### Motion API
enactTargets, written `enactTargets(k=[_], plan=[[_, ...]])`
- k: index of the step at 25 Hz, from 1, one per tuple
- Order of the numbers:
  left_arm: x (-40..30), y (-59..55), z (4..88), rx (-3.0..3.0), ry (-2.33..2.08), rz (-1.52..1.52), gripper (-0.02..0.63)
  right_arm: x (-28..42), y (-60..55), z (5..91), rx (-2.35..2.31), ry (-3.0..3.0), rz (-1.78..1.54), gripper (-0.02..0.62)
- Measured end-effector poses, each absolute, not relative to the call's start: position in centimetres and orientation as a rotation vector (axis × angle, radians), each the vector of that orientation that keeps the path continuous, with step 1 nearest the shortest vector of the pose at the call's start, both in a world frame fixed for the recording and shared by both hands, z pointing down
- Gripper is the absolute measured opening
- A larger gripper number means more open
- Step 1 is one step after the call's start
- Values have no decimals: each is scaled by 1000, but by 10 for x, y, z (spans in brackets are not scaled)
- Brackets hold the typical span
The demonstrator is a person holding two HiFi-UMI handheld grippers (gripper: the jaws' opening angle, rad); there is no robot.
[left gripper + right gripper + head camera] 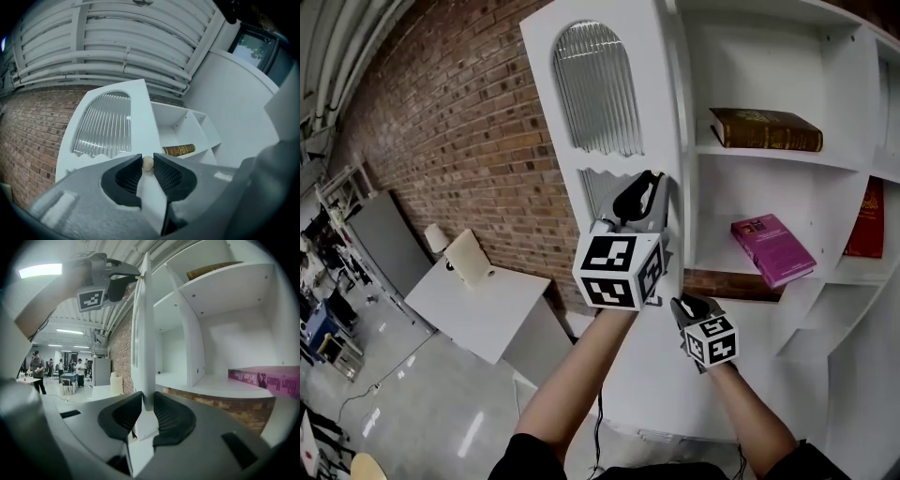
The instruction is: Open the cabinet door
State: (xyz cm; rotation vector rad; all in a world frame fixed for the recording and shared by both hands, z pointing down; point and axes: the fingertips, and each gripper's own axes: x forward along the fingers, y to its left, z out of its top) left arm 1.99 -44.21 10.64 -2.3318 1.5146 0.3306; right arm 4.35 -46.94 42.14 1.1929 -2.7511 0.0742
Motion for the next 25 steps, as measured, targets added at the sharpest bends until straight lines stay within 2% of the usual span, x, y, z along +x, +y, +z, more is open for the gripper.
enactTargets(k=[25], plan=[[-21,-391,108,-2494,1290,412,84,10,-414,421,1423,-2662,113,74]])
